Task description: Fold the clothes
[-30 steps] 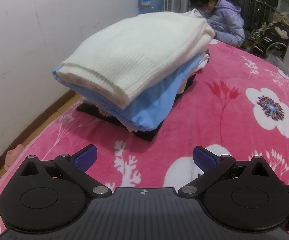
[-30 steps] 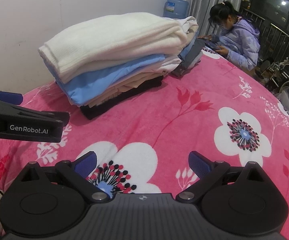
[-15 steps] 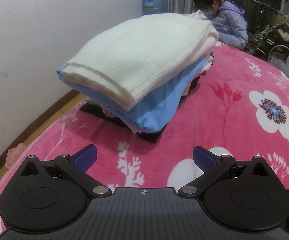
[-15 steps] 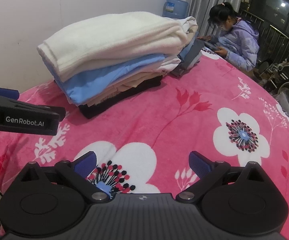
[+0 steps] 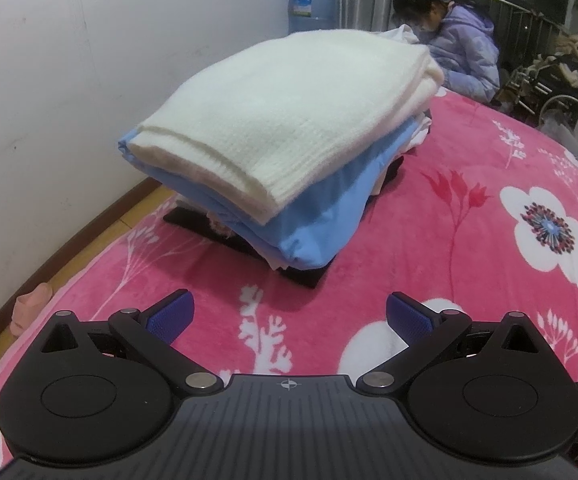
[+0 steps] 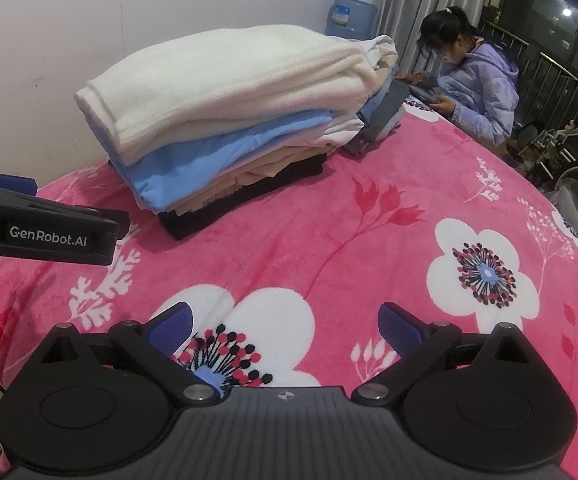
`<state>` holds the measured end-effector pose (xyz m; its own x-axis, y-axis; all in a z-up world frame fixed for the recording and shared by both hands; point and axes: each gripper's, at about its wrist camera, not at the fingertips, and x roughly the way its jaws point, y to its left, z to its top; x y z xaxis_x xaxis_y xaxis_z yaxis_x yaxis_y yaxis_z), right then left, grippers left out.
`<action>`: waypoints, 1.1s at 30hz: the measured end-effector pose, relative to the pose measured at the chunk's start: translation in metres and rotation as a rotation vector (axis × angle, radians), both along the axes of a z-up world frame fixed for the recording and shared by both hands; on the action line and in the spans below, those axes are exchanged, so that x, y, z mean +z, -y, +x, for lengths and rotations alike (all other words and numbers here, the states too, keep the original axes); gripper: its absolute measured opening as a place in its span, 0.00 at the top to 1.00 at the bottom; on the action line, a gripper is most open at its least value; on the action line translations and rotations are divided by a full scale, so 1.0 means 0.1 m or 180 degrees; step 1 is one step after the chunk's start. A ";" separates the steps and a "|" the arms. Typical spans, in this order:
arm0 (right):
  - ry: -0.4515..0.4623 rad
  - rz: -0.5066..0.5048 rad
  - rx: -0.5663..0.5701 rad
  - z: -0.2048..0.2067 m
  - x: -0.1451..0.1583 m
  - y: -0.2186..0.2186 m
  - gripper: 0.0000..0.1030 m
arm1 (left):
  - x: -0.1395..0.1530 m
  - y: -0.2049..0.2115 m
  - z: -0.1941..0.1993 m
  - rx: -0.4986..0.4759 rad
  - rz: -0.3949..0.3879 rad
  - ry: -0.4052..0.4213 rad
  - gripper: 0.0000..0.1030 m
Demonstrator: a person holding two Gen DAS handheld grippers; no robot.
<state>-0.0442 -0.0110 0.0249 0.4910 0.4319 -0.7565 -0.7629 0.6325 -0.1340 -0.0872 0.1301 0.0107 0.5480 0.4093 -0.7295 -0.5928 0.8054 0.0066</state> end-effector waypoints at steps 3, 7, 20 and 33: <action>0.0002 -0.0003 0.0006 0.00 0.00 0.00 0.02 | 0.01 0.00 0.00 -0.0001 0.0001 0.0001 0.00; 0.0002 -0.0007 0.0003 0.00 0.00 -0.01 0.02 | 0.00 -0.01 0.00 0.0006 -0.0010 0.0002 0.00; -0.0012 -0.0028 0.0009 -0.01 -0.01 -0.02 0.01 | -0.01 -0.01 0.01 -0.0004 -0.0007 -0.0027 0.00; -0.0027 -0.0041 0.0007 -0.01 -0.03 -0.04 0.01 | -0.01 -0.01 0.01 -0.0002 0.0016 -0.0033 0.00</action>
<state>-0.0450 -0.0075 0.0217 0.4835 0.4232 -0.7663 -0.7655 0.6290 -0.1356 -0.0859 0.1313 0.0097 0.5407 0.4127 -0.7331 -0.5921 0.8057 0.0169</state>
